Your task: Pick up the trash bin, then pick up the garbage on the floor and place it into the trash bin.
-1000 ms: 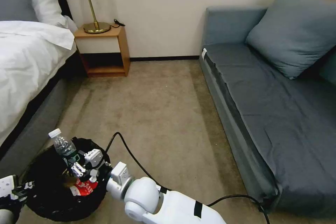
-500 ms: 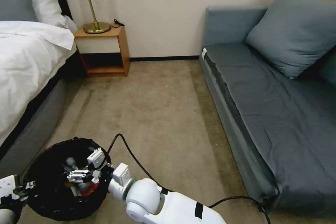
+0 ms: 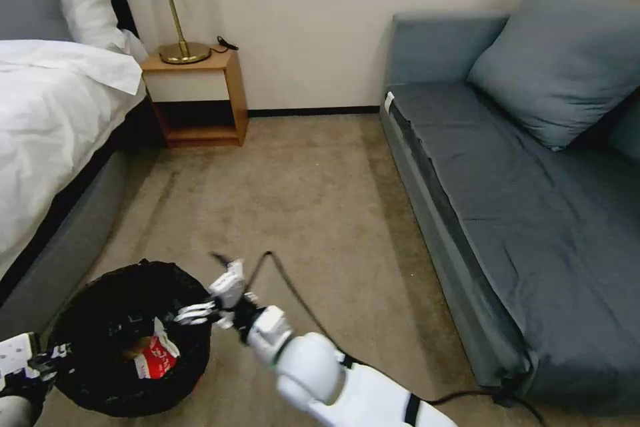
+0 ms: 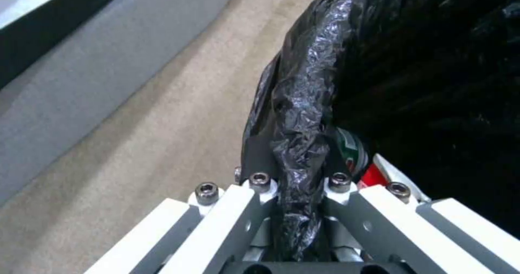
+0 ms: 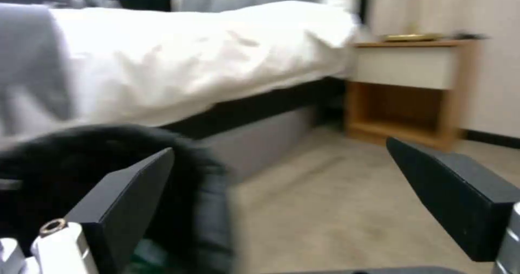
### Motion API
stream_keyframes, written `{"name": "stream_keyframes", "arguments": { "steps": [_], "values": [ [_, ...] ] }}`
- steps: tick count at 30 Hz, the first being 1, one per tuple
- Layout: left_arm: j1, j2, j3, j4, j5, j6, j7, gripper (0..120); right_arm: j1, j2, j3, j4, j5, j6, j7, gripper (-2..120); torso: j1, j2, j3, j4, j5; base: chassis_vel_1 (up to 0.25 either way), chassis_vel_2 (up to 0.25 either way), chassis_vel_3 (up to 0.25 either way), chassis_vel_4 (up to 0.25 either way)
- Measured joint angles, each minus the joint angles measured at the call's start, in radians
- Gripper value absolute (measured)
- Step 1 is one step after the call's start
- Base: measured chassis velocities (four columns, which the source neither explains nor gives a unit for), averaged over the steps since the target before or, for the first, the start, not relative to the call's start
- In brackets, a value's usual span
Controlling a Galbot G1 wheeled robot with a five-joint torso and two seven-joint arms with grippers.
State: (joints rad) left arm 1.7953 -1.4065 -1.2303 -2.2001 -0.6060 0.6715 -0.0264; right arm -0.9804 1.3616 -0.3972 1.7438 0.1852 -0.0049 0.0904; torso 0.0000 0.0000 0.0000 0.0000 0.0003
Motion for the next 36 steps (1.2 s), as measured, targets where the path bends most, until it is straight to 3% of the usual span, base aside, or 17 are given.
{"name": "stream_keyframes", "arguments": {
  "steps": [5, 9, 15, 22, 26, 32, 36],
  "values": [
    [-0.009, 0.000, 0.010, 0.005, -0.009, -0.007, -0.012, 4, -0.080, -0.049, 0.122, 0.074, 0.001, 0.014, 0.000, 100, 0.000, 0.000, 0.000, -0.0002, -0.0001, 0.000, 0.000, 0.000, 0.000],
    [-0.016, 0.002, 0.011, 0.015, -0.027, -0.012, -0.020, 4, -0.215, -0.097, 0.308, 0.176, 0.005, 0.044, -0.007, 100, 0.000, 0.000, 0.000, 0.0000, 0.0001, 0.000, 0.000, 0.000, 0.000],
    [-0.024, 0.010, 0.008, 0.034, -0.047, -0.012, -0.025, 4, -0.365, -0.109, 0.486, 0.239, 0.011, 0.099, -0.026, 100, 0.000, 0.000, 0.000, 0.0000, 0.0002, 0.000, 0.000, 0.000, 0.000],
    [-0.031, 0.016, -0.002, 0.065, -0.074, -0.012, -0.029, 4, -0.595, -0.066, 0.716, 0.266, -0.020, 0.282, -0.043, 100, 0.000, 0.000, 0.000, 0.0001, -0.0001, 0.000, 0.000, 0.000, 0.000],
    [-0.037, 0.022, -0.012, 0.076, -0.089, -0.012, -0.032, 4, -0.678, -0.056, 0.783, 0.273, -0.031, 0.346, -0.060, 100, 0.000, 0.000, 0.000, -0.0002, -0.0003, 0.000, 0.000, 0.000, 0.000],
    [-0.052, 0.033, -0.027, 0.112, -0.140, -0.008, -0.040, 4, -0.696, -0.054, 0.797, 0.274, -0.032, 0.358, -0.066, 100, 0.000, 0.000, 0.000, 0.0001, -0.0002, 0.000, 0.000, 0.000, 0.000],
    [-0.099, 0.072, -0.021, 0.216, -0.226, -0.001, -0.063, 4, -0.693, -0.054, 0.793, 0.274, -0.032, 0.358, -0.067, 100, 0.000, 0.000, 0.000, 0.0001, -0.0005, 0.000, 0.000, 0.000, 0.000]
  ]
}}
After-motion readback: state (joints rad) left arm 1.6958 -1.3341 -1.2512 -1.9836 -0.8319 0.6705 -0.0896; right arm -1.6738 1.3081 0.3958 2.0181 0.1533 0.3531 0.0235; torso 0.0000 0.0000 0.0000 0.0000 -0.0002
